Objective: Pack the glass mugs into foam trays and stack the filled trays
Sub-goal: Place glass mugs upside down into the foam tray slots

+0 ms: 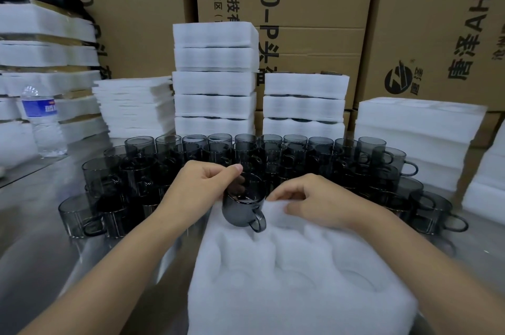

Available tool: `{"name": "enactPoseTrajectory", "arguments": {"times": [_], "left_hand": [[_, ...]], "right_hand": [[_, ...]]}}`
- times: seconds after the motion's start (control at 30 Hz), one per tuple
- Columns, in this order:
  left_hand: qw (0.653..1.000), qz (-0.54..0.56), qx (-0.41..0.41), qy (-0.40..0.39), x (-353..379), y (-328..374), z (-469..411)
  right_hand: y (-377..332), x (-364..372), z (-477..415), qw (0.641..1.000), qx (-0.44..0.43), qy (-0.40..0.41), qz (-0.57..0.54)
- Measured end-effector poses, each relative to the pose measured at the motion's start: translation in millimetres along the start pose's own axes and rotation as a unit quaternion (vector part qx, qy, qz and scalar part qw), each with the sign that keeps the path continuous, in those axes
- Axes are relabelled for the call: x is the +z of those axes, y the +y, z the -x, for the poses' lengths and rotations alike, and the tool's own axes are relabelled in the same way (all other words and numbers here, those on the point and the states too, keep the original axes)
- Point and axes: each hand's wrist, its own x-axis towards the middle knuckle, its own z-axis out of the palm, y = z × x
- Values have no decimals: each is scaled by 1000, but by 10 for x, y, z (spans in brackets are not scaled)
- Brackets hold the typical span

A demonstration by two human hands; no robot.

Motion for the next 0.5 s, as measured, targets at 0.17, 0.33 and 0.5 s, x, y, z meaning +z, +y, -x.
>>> {"name": "enactPoseTrajectory", "arguments": {"times": [0.17, 0.33, 0.5], "left_hand": [[996, -76, 38, 26, -83, -16, -16], [998, -49, 13, -31, -131, 5, -22], [998, -52, 22, -42, -100, -4, -15]], "right_hand": [[-5, 2, 10, 1000, 6, -1, 1], [-20, -6, 36, 1000, 6, -5, 2], [-34, -9, 43, 1000, 5, -7, 0]]}}
